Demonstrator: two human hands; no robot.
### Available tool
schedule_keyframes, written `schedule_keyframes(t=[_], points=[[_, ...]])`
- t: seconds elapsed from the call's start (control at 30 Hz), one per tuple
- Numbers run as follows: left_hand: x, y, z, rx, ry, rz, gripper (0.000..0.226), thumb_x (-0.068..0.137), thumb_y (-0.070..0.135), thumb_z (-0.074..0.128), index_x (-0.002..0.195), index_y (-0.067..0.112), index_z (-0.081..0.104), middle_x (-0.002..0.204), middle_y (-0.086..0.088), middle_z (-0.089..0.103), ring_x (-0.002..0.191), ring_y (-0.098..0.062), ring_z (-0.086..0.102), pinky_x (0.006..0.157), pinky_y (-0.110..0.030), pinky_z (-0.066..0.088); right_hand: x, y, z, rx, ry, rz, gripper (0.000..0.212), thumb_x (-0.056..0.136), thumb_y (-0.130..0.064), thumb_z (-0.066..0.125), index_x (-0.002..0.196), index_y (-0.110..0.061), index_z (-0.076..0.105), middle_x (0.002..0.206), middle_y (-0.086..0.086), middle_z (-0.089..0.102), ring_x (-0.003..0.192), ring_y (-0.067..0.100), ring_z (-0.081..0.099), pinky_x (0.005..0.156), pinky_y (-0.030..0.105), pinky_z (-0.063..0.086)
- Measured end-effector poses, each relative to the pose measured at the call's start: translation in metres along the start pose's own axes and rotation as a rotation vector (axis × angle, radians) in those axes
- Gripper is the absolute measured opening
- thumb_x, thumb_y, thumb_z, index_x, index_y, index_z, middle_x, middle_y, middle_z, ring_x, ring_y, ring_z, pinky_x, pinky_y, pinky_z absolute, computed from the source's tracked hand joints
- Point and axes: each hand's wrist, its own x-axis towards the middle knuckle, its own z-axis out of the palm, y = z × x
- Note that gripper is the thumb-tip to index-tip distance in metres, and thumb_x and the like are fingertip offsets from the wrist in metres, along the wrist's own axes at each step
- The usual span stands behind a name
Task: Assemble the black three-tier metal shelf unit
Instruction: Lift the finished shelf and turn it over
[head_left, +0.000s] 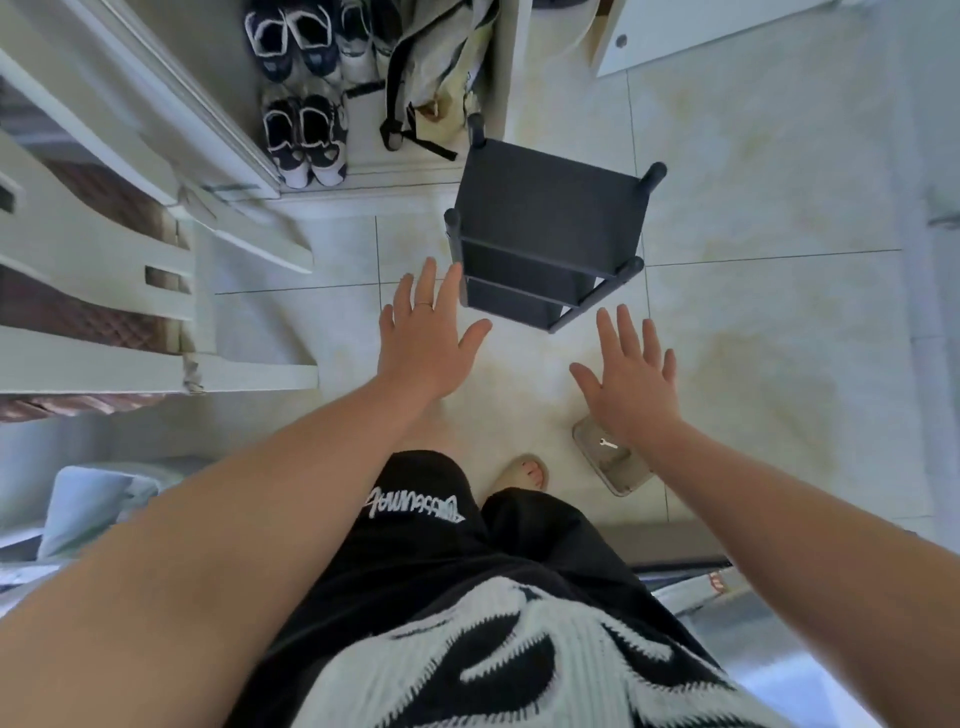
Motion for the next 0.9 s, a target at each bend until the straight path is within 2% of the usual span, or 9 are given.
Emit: schedule_keyframes(t=[0.2,0.43,0.57,0.63,0.7,0.77,0.8,0.9], points=[[0.072,-0.005,-0.03,-0.062,-0.082,-0.011,0.072,0.101,0.058,0.035,0.159,0.028,0.005,0.168,-0.002,0.0,0.153,-0.032,0.001,0.12,-0.055,0.015,0.054,-0.005,-0.034,0.204,-0.011,0.105,0.071,0.106,-0.052,0.032,0.161,-0.028,-0.005,0.17,-0.002,-0.006,0.156,0.027,-0.007,0.125,0.053,0.006],[0.177,0.0,-0.046,-0.156,-0.273,-0.085,0.077,0.099,0.054,0.046,0.159,0.023,0.008,0.165,-0.004,0.017,0.15,-0.033,0.014,0.115,-0.055,0.025,0.119,-0.014,-0.067,0.427,-0.047,0.287,0.073,0.105,-0.048,0.039,0.162,-0.024,-0.001,0.17,0.0,-0.001,0.156,0.025,0.0,0.123,0.053,0.012],[0.225,0.005,-0.039,-0.246,-0.344,-0.196,0.08,0.097,0.052,0.051,0.159,0.024,0.008,0.163,-0.006,0.021,0.148,-0.035,0.023,0.114,-0.058,0.033,0.156,-0.003,-0.075,0.524,-0.013,0.384,0.074,0.104,-0.045,0.044,0.162,-0.022,0.003,0.17,0.003,0.003,0.155,0.026,0.004,0.12,0.052,0.016],[0.244,0.009,-0.038,-0.325,-0.382,-0.267,0.08,0.098,0.05,0.052,0.158,0.025,0.007,0.162,-0.007,0.026,0.144,-0.035,0.031,0.112,-0.055,0.037,0.174,0.007,-0.077,0.564,-0.01,0.435,0.076,0.104,-0.044,0.045,0.162,-0.02,0.002,0.17,0.003,0.003,0.155,0.027,0.005,0.121,0.051,0.016],[0.258,0.013,-0.038,-0.415,-0.425,-0.326,0.08,0.098,0.045,0.054,0.158,0.024,0.006,0.158,-0.006,0.033,0.137,-0.034,0.042,0.103,-0.047,0.045,0.191,0.017,-0.08,0.641,-0.021,0.463,0.079,0.103,-0.042,0.047,0.162,-0.018,0.001,0.169,0.004,0.007,0.155,0.029,0.009,0.122,0.049,0.019],[0.266,0.018,-0.036,-0.485,-0.468,-0.377,0.075,0.098,0.04,0.056,0.157,0.022,0.012,0.149,-0.005,0.042,0.118,-0.029,0.051,0.079,-0.035,0.055,0.206,0.027,-0.079,0.768,-0.076,0.502,0.082,0.102,-0.038,0.051,0.162,-0.019,-0.002,0.166,0.008,0.02,0.149,0.033,0.027,0.113,0.042,0.03],[0.27,0.019,-0.035,-0.507,-0.484,-0.393,0.07,0.098,0.038,0.057,0.155,0.021,0.019,0.144,-0.004,0.046,0.111,-0.027,0.052,0.071,-0.031,0.055,0.212,0.031,-0.079,0.833,-0.121,0.524,0.085,0.1,-0.038,0.053,0.162,-0.021,-0.003,0.163,0.01,0.029,0.142,0.035,0.037,0.107,0.039,0.035],[0.278,0.026,-0.034,-0.507,-0.496,-0.422,0.06,0.097,0.038,0.059,0.146,0.017,0.032,0.136,-0.005,0.051,0.105,-0.024,0.052,0.069,-0.027,0.051,0.229,0.037,-0.076,1.085,-0.172,0.579,0.094,0.09,-0.04,0.062,0.161,-0.021,0.004,0.147,0.008,0.049,0.12,0.034,0.057,0.093,0.042,0.053]])
